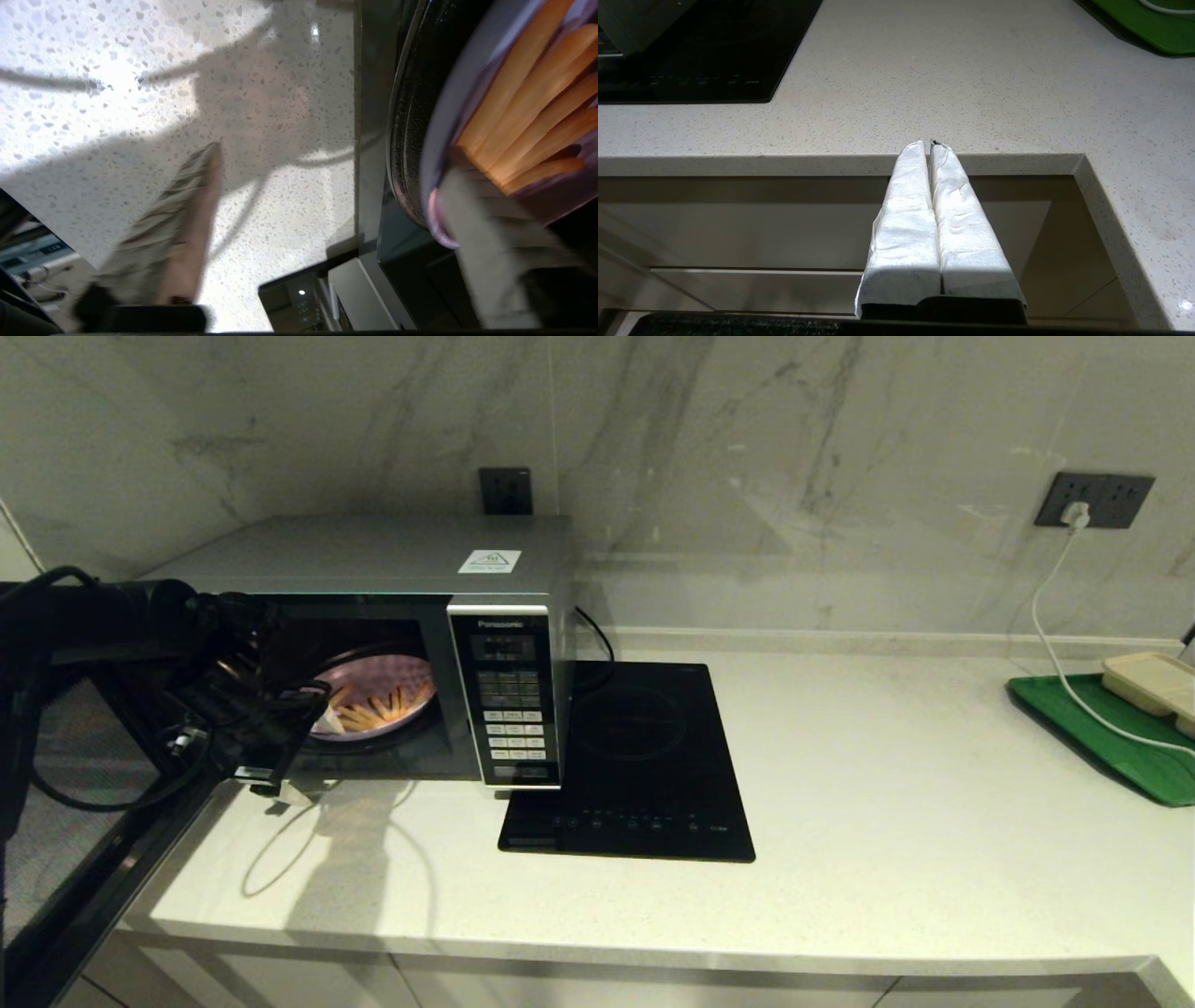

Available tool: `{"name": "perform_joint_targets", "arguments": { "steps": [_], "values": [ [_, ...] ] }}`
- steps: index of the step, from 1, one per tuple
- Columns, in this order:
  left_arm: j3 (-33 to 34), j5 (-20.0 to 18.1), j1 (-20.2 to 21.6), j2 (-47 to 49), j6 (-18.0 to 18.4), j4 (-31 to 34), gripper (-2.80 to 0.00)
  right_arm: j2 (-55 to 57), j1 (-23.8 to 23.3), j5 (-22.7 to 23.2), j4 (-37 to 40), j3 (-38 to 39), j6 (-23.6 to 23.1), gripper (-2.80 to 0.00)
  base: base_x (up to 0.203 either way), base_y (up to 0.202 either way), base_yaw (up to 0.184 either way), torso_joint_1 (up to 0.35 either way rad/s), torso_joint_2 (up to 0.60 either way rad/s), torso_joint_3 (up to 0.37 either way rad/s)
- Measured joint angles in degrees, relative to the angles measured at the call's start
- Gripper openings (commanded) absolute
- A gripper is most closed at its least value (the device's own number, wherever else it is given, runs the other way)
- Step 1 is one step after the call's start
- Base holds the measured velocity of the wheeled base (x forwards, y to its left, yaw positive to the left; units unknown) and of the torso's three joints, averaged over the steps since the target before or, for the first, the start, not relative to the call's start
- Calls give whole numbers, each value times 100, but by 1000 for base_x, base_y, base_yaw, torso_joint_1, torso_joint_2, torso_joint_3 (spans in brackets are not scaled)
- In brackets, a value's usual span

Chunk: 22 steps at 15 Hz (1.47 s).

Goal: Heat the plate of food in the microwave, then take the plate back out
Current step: Take the plate out of the microwave

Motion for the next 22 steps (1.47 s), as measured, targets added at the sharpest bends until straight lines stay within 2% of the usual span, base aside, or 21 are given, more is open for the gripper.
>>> {"name": "perform_joint_targets", "arguments": {
  "steps": [18,22],
  "values": [
    [-73,12,-87,-5,-10,7,-280,2,0,0,-2,0,-2,-280,0,0,0,0,0,0],
    [-101,-39,-84,-117,37,-206,-280,2,0,2,-2,0,-1,-280,0,0,0,0,0,0]
  ]
}}
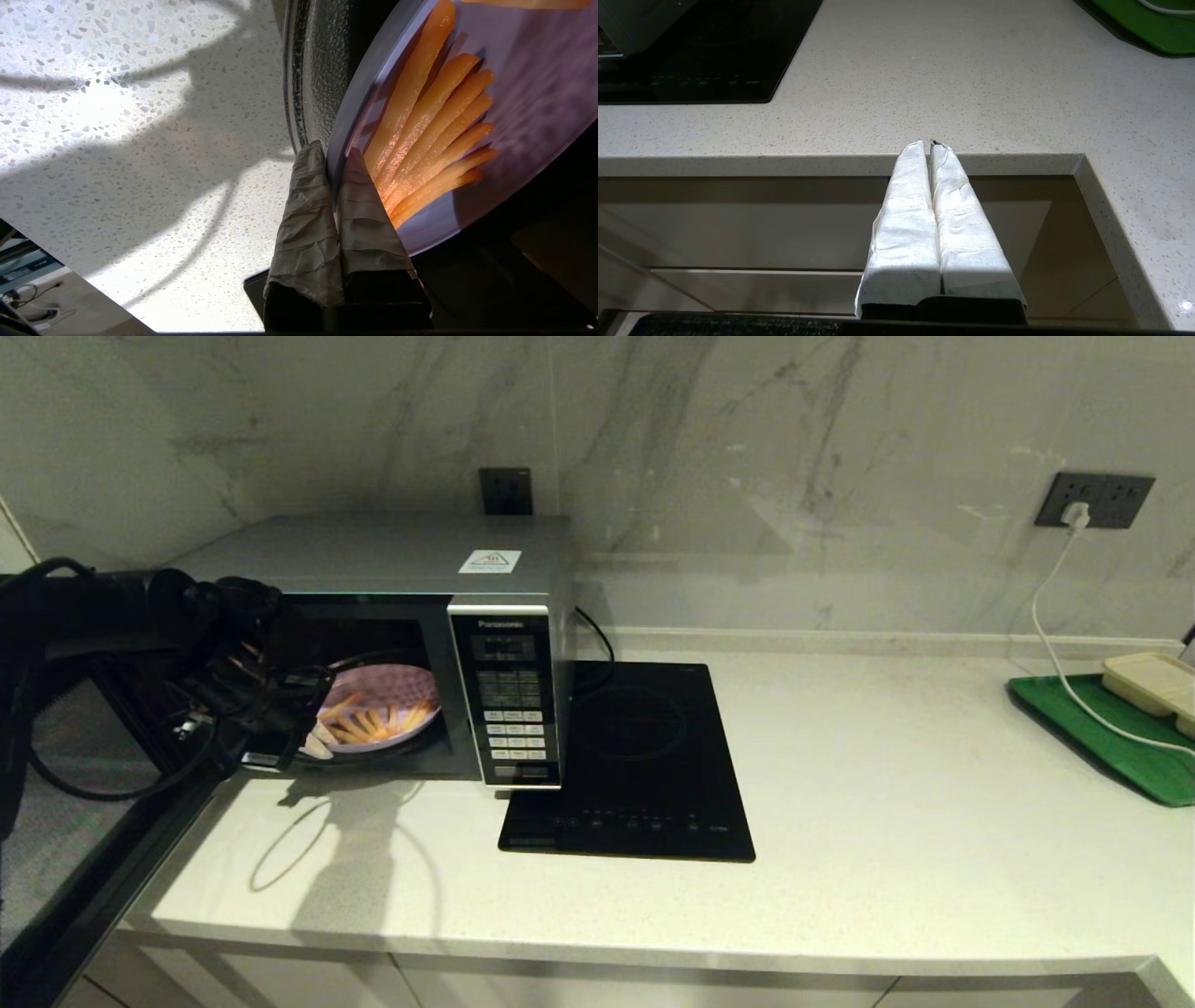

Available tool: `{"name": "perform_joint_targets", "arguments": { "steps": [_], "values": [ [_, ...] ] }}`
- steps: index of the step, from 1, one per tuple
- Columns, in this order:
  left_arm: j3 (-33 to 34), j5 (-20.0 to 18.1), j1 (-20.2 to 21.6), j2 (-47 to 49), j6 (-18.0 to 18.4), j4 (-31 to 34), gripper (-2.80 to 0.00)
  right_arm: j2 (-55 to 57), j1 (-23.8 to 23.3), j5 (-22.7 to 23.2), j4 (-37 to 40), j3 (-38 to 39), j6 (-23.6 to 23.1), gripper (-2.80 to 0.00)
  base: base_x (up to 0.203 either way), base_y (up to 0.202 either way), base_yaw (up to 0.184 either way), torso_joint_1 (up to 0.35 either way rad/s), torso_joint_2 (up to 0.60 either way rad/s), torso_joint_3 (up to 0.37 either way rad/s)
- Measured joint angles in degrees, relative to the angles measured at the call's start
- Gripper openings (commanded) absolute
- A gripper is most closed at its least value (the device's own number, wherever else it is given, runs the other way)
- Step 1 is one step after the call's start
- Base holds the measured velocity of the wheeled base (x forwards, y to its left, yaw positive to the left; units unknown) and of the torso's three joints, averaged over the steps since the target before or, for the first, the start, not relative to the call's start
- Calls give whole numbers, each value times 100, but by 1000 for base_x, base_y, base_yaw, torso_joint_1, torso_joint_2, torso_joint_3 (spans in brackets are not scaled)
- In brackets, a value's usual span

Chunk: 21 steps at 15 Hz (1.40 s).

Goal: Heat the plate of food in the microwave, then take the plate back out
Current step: Take the plate out of the microwave

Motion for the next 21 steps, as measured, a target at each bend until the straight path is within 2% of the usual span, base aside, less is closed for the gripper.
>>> {"name": "perform_joint_targets", "arguments": {
  "steps": [7,9,14,21],
  "values": [
    [-17,-132,23,-151,-5,-128,-280,0,0,-2,-1,0,0,-280,0,0,0,0,0,0],
    [13,-289,28,-265,-17,-104,-280,-2,0,-2,-1,12,-1,-280,0,0,0,0,0,0],
    [556,-534,53,-693,-2,-33,-280,0,0,0,-3,2,2,-280,0,0,0,0,0,0],
    [1125,-575,90,-1068,2,-63,-280,-2,0,-5,2,0,2,-280,0,0,0,0,0,0]
  ]
}}
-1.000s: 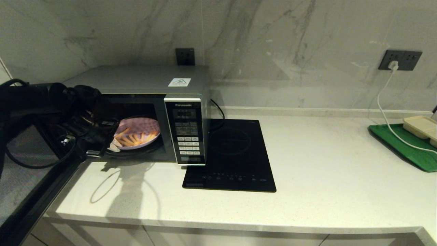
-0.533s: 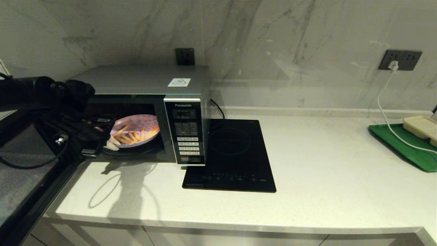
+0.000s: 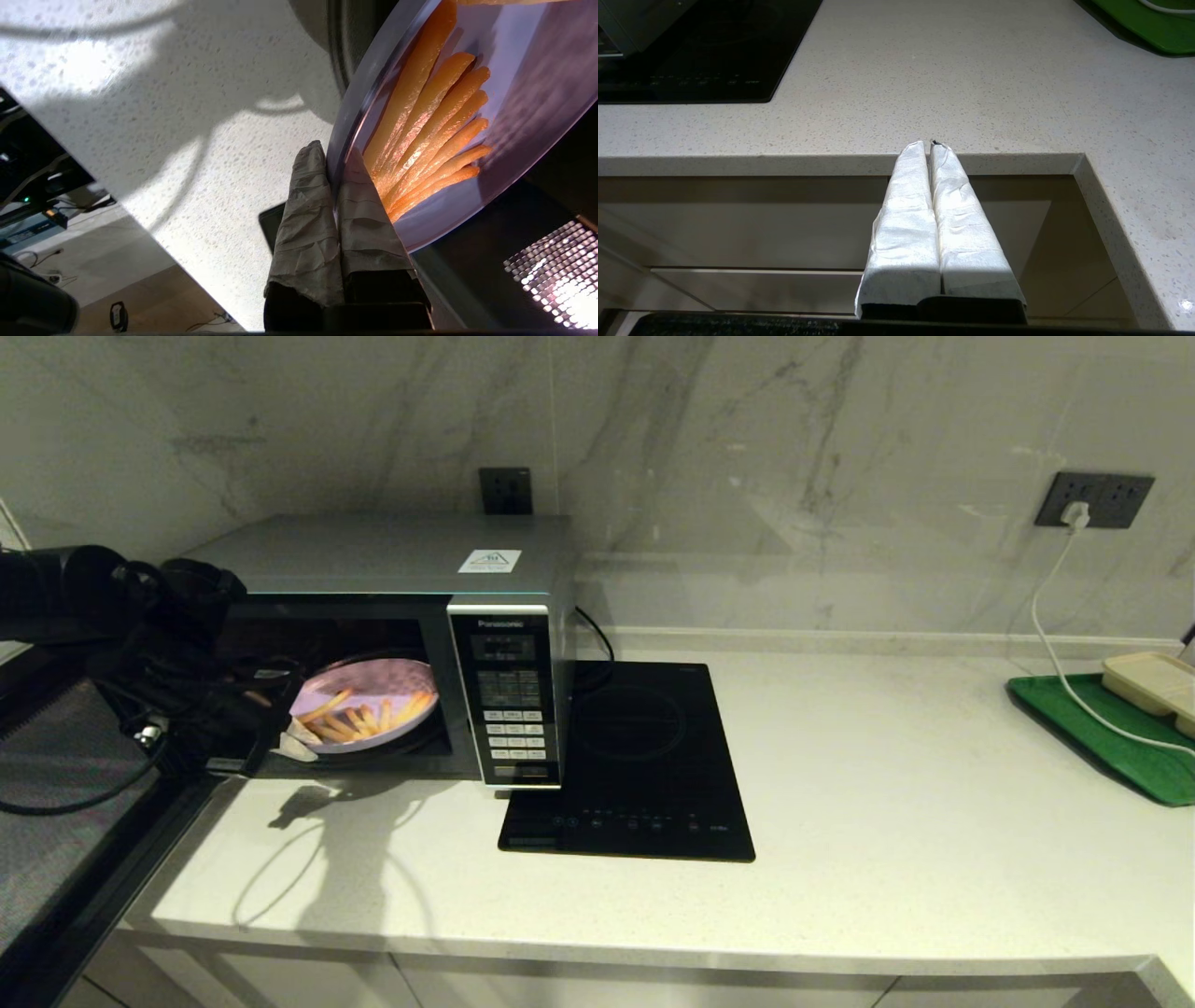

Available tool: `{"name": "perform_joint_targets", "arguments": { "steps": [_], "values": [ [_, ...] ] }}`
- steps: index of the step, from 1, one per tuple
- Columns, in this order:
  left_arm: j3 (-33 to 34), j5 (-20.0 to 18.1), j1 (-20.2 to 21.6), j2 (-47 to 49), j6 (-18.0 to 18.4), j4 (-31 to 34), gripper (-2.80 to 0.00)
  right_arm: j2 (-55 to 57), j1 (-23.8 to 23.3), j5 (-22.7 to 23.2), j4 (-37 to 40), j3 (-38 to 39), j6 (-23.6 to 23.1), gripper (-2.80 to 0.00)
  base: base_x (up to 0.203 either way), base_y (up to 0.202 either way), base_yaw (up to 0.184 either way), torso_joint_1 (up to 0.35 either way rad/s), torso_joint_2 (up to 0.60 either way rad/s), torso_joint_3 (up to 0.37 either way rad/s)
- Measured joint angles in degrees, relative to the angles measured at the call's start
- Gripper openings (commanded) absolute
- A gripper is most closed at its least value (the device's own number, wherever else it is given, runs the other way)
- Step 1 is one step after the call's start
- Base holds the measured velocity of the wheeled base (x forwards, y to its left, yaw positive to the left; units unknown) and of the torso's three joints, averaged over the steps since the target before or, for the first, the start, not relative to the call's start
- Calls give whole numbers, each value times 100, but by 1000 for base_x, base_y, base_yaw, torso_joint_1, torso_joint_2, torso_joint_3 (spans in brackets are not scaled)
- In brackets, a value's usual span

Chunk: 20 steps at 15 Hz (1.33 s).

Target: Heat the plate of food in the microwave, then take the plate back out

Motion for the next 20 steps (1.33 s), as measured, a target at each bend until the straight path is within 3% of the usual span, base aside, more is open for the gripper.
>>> {"name": "perform_joint_targets", "arguments": {
  "steps": [4,7,15,18,20],
  "values": [
    [669,-247,2,-474,52,-247,-280,0,0,5,0,0,-2,-280,0,0,0,0,0,0],
    [1394,-271,2,-962,379,-504,-280,0,0,1,0,0,0,-280,0,0,0,0,0,0],
    [3083,-295,-19,-2318,609,-557,-280,2,0,2,-2,0,-2,-280,0,0,0,0,0,0],
    [3645,-313,-253,-2879,625,-563,-280,1,0,5,-2,0,0,-280,0,0,0,0,0,0],
    [3995,-375,-726,-3281,632,-669,-280,0,0,2,-2,0,0,-280,0,0,0,0,0,0]
  ]
}}
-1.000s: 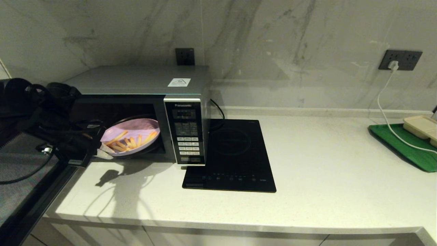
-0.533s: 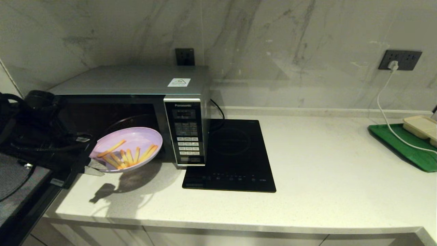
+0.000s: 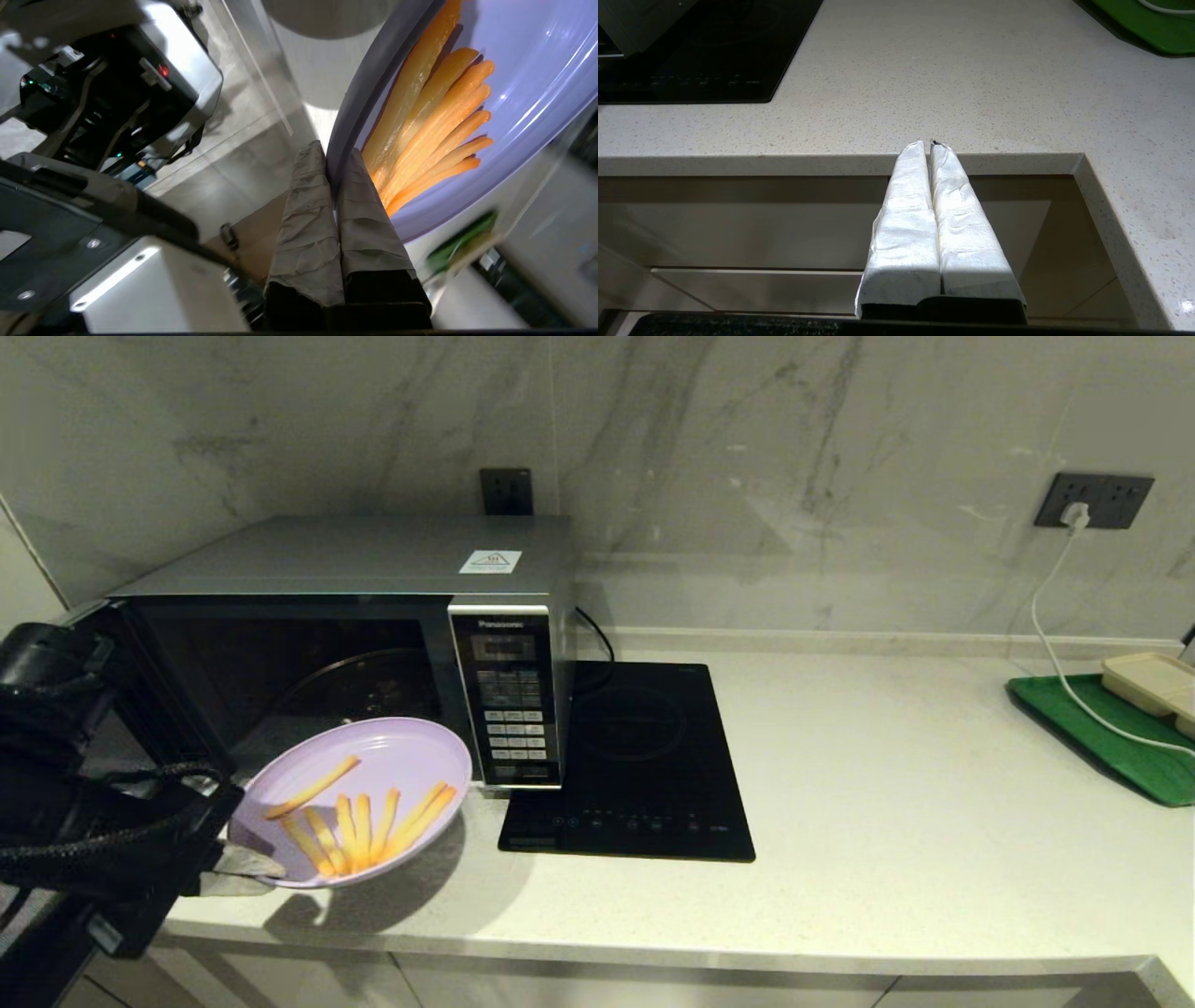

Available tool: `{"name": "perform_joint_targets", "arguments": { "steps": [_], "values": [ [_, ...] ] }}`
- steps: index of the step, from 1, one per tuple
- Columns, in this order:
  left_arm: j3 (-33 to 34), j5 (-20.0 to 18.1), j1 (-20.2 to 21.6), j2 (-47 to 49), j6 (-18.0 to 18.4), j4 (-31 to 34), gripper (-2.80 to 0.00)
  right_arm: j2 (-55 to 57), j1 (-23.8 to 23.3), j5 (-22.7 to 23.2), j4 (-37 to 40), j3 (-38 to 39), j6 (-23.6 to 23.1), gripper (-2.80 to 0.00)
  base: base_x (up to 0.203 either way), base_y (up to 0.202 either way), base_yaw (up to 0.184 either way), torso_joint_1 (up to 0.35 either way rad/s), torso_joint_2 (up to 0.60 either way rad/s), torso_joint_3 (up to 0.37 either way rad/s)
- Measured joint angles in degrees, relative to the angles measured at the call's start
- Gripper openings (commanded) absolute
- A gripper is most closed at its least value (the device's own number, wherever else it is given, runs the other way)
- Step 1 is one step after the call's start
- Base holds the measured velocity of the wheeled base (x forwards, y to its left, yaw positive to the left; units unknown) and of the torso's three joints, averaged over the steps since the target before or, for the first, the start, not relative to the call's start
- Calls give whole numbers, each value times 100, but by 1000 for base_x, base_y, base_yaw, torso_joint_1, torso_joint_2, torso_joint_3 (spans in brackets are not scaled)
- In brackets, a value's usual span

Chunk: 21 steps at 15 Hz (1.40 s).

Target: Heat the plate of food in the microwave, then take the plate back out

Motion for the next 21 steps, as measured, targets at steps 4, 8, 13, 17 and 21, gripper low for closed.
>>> {"name": "perform_joint_targets", "arguments": {
  "steps": [4,8,13,17,21],
  "values": [
    [383,-86,-1216,-405,359,-250,-280,1,0,1,2,0,0,-280,0,0,0,0,0,0],
    [429,-105,-1961,-155,889,-554,-280,2,0,-2,2,0,0,-280,0,0,0,0,0,0],
    [-209,-211,-2289,699,1409,-808,-280,0,0,2,0,0,-1,-280,0,0,0,0,0,0],
    [-996,-327,-2789,1561,1420,-825,-280,2,0,2,0,0,0,-280,0,0,0,0,0,0],
    [-1643,-506,-3340,2198,1415,-825,-280,0,0,5,2,0,-2,-280,0,0,0,0,0,0]
  ]
}}
